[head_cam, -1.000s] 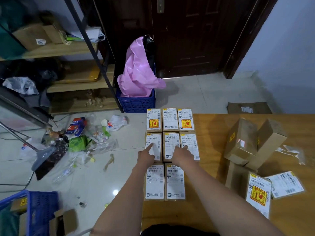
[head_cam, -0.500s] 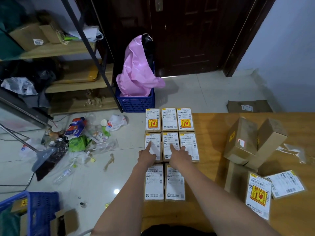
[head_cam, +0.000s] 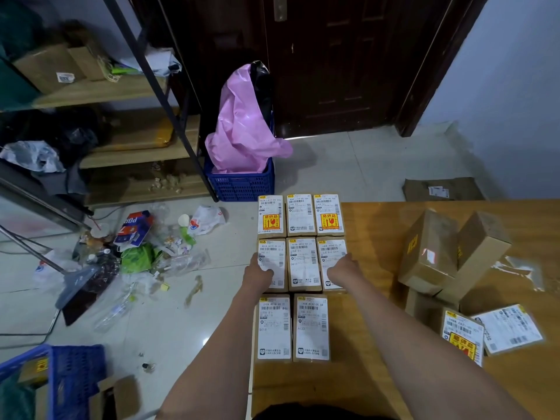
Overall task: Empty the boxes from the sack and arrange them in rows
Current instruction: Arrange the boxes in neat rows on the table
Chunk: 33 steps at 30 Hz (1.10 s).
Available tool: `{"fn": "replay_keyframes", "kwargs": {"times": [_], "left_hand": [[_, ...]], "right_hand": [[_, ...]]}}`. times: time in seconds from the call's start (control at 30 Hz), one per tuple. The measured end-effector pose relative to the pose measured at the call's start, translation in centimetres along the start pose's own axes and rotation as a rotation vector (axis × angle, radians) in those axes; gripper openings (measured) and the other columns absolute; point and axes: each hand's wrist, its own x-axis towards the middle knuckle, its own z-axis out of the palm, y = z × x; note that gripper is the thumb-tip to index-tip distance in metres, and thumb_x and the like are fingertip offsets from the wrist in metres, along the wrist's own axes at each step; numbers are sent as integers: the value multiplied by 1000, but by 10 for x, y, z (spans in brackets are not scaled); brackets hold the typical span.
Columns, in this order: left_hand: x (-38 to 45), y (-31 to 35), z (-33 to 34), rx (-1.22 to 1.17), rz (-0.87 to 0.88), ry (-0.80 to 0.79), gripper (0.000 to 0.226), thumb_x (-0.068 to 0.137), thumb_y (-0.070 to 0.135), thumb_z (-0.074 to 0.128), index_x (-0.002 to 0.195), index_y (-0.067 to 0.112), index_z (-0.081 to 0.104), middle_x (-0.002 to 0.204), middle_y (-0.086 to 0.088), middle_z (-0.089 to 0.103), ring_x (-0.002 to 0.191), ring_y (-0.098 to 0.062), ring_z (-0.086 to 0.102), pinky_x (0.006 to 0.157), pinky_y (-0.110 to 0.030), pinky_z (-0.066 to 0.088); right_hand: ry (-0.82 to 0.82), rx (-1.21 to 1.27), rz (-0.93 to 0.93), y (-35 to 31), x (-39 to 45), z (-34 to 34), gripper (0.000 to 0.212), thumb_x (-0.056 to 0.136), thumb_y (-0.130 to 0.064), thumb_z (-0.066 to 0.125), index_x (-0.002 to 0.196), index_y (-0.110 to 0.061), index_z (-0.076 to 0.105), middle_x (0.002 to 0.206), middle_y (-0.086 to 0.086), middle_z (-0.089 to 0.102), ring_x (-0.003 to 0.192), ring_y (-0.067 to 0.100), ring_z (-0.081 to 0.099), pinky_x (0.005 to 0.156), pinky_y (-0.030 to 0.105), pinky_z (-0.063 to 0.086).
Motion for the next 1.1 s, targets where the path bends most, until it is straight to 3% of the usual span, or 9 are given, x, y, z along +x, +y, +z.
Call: {"fn": "replay_keyframes", "kwargs": {"times": [0.13, 0.3, 0.37, 0.43, 0.53, 0.63, 0.77, 0.93, 1.1], "left_hand": [[-1, -2, -2, -65, -1, 2, 62, 94, 6, 45, 152, 19, 25, 143, -12, 49, 119, -30, 52, 96, -38, 47], [-14, -14, -6, -128, -153, 8, 72, 99, 28, 48, 157, 15, 7, 156, -13, 33, 138, -35, 38, 106, -44, 38], [-22, -23, -7, -114, -254, -12, 79, 97, 45, 48, 157, 12, 7, 157, -14, 30, 137, -37, 37, 106, -49, 38], [-31, -31, -9, -35, -326, -59, 89, 91, 60, 50, 154, 8, 14, 150, -16, 38, 123, -36, 48, 94, -48, 46], [-43, -38, -13, 96, -330, -153, 87, 86, 61, 59, 145, 3, 32, 140, -16, 48, 111, -35, 56, 88, -50, 52], [-53, -44, -13, 124, -324, -209, 68, 88, 45, 68, 134, 1, 43, 138, -17, 51, 119, -37, 56, 87, -51, 52], [-62, -50, -9, 109, -321, -230, 44, 92, 29, 65, 124, 2, 52, 128, -19, 60, 111, -38, 61, 93, -55, 52], [-67, -56, -2, 89, -332, -206, 30, 96, 20, 55, 122, 4, 53, 118, -18, 64, 104, -37, 64, 90, -56, 54], [-66, -62, 0, 15, -316, -190, 38, 96, 18, 53, 131, 6, 48, 123, -16, 62, 109, -35, 62, 92, -52, 53]], "right_hand": [[29, 96, 0, 6, 4, 4, 80, 90, -22, 53, 156, -8, 9, 156, 16, 27, 138, 34, 36, 111, 45, 39], [288, 247, 153, 26, -14, 14, 57, 96, -20, 43, 146, 0, 26, 144, 22, 40, 126, 37, 47, 99, 45, 46], [242, 248, 197, 40, -24, 21, 51, 91, -12, 46, 139, 1, 37, 135, 18, 51, 112, 33, 58, 82, 38, 53], [120, 181, 186, 50, -37, 28, 35, 90, -9, 46, 122, -2, 57, 111, 11, 63, 86, 26, 64, 68, 31, 53], [-129, 121, 173, 49, -59, 35, 17, 91, -18, 50, 91, -3, 58, 82, 10, 58, 71, 26, 59, 71, 37, 54], [-298, 85, 186, 47, -68, 40, 24, 94, -19, 44, 111, -4, 53, 103, 13, 57, 83, 29, 58, 79, 41, 55], [-339, 23, 144, 44, -68, 49, 46, 98, -19, 43, 142, -8, 42, 132, 17, 53, 104, 30, 59, 87, 40, 54], [-352, 34, 116, 42, -69, 59, 40, 96, -16, 49, 135, -7, 50, 132, 15, 54, 108, 33, 59, 89, 44, 55], [-339, 63, 85, 44, -72, 64, 39, 95, -15, 51, 133, -7, 51, 133, 15, 55, 113, 35, 57, 83, 41, 54]]}}
